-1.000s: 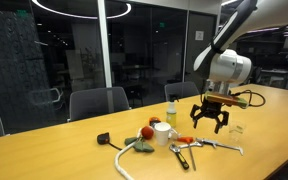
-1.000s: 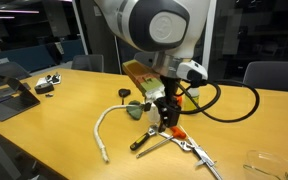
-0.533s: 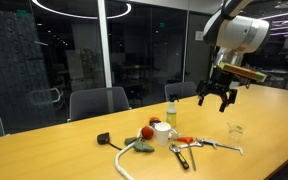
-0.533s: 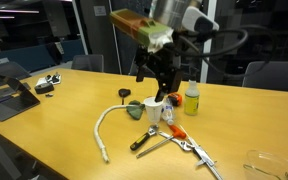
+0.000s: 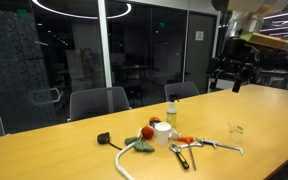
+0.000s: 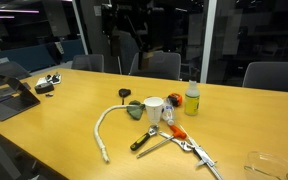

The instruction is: Put the clear cup upright

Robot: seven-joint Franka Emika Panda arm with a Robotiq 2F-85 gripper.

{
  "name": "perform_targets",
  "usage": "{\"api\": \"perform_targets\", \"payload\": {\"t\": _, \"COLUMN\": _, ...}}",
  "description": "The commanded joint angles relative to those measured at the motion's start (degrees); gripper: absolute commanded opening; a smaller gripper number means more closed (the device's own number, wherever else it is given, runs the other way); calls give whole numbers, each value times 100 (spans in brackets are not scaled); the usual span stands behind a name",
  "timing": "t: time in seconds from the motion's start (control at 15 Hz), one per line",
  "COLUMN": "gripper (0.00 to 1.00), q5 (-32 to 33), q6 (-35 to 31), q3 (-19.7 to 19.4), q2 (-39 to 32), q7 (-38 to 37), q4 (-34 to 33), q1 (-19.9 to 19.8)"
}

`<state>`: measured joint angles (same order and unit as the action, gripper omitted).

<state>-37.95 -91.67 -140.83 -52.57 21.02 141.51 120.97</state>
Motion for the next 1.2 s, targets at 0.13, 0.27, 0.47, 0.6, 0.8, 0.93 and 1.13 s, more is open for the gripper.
{"api": "perform_targets", "payload": {"t": 0.13, "gripper": 100, "q5": -112, "q6": 403, "q3": -16, "q2": -645, "q7": 398, "q4": 80, "q1": -147}}
{"api": "perform_targets", "payload": {"t": 0.27, "gripper": 100, "q5": -108, "q6": 438, "q3": -30, "q2": -769, "q7": 440, "q4": 130, "q1": -132}}
{"api": "perform_targets", "payload": {"t": 0.47, "gripper": 100, "q5": -108, "q6": 444, "q3": -36, "q2": -781, "q7": 466, "q4": 151, "q1": -131}}
{"api": "perform_targets", "payload": {"t": 0.6, "gripper": 100, "q5": -108, "q6": 445, "q3": -37, "q2": -782, "q7": 470, "q4": 157, "q1": -132}}
{"api": "perform_targets", "payload": {"t": 0.8, "gripper": 100, "q5": -108, "q6": 448, "q3": -37, "q2": -782, "q7": 472, "q4": 159, "q1": -132}}
{"api": "perform_targets", "payload": {"t": 0.93, "gripper": 100, "q5": -108, "q6": 450, "q3": -39, "q2": -782, "q7": 474, "q4": 160, "q1": -132}}
{"api": "perform_targets", "payload": {"t": 1.13, "gripper": 100, "q5": -108, "q6": 451, "q3": -39, "q2": -782, "q7": 476, "q4": 160, "q1": -132}}
